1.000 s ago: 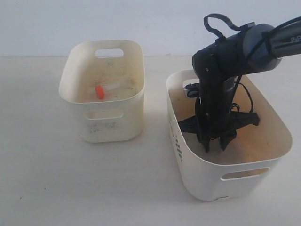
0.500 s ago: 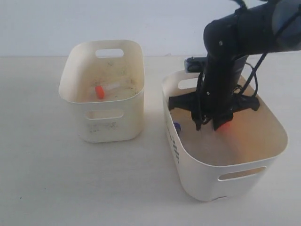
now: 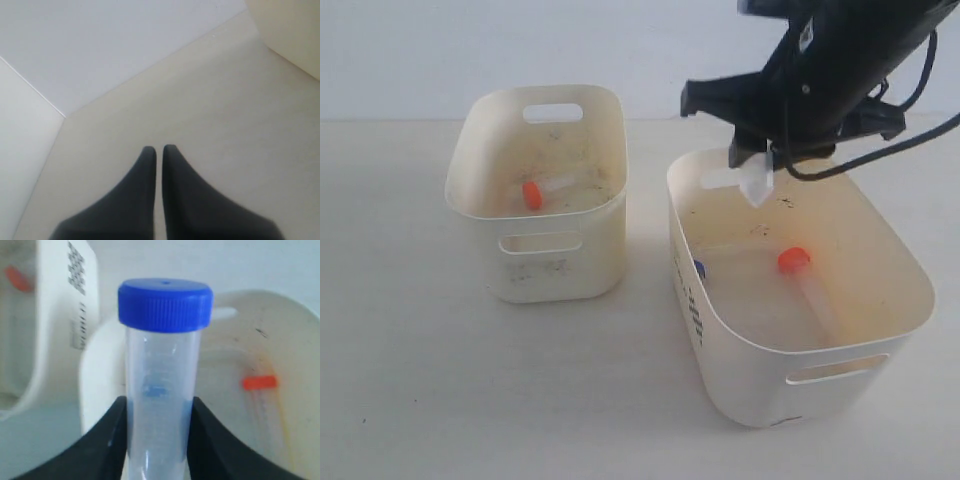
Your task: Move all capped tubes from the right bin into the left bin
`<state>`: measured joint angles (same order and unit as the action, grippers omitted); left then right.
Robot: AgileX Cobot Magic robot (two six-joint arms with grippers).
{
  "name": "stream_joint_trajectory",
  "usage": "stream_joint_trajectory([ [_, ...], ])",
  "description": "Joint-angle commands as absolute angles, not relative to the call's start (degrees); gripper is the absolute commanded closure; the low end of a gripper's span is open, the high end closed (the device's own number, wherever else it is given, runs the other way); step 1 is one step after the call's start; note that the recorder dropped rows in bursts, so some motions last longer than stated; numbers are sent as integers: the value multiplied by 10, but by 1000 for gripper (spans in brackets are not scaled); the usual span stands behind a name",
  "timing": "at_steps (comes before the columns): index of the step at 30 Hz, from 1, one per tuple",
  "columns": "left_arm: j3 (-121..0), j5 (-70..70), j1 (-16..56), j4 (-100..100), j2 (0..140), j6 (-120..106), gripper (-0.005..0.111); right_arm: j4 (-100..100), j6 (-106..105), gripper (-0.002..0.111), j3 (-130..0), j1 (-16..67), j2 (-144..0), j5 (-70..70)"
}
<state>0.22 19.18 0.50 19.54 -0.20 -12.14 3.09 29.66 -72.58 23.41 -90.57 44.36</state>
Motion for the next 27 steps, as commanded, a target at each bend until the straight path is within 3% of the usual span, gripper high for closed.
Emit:
stream_joint_trajectory([
  [1,0,189,6,194,0,-121,103,-73,226,108,-727,249,-874,336],
  [13,0,189,6,194,0,-121,103,-153,126,107,-727,351,-982,16],
  [15,0,189,6,194,0,-121,103,-153,126,101,-727,354,-1006,0],
  [22,0,189,6,194,0,-121,103,-153,132,62,-727,358,-1068,-13],
  [27,0,189,6,194,0,-121,103,-153,132,51,-727,359,-1073,-16],
])
